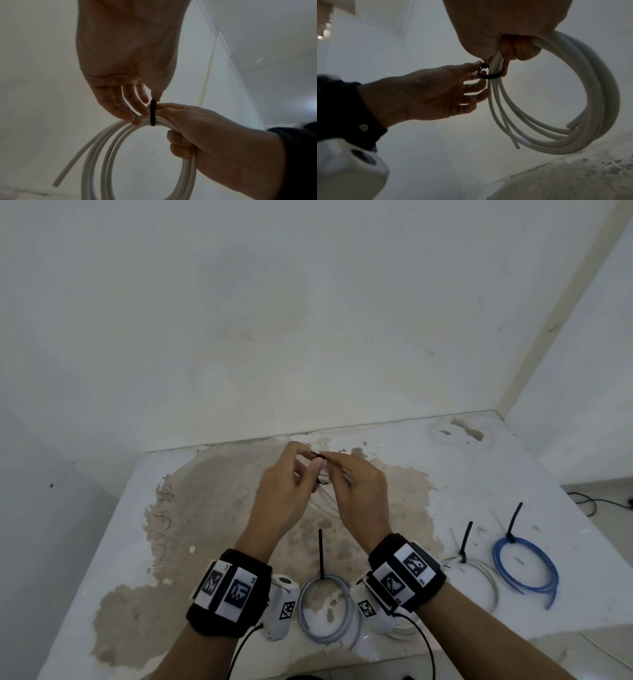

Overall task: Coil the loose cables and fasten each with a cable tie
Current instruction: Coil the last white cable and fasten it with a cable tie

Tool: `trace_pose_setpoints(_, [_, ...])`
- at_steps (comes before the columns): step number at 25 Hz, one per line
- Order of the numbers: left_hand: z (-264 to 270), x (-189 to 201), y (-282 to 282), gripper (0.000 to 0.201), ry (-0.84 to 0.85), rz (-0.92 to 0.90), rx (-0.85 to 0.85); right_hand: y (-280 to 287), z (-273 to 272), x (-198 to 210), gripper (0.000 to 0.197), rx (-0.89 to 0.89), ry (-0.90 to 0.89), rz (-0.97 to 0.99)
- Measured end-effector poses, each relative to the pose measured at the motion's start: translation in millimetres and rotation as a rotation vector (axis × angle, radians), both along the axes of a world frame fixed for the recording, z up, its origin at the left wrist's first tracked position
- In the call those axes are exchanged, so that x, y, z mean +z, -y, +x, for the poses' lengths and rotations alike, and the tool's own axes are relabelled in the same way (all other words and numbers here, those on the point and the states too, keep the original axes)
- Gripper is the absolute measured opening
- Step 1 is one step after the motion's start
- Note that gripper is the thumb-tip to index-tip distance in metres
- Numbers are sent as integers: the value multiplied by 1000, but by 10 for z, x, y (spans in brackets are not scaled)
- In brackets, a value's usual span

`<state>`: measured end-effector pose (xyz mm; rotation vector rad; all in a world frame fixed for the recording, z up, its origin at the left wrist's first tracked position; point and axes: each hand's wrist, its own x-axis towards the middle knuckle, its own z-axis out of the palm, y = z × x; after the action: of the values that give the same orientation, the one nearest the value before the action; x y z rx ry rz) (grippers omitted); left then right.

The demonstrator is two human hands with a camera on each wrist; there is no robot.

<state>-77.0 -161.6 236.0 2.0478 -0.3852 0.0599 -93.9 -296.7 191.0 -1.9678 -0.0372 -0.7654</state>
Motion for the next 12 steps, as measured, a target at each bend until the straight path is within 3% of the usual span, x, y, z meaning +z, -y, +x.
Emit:
trace_pose_setpoints(4, [7,39,41,5,76,-107,64,-1,-33,0,22,38,-55,154])
trace_pose_setpoints(7, [14,23,58,2,34,-151,53,37,-43,-14,22,90,-124,269])
trace_pose_setpoints(12, [79,29,35,5,25,-100,-3,98,-40,55,20,224,-175,296])
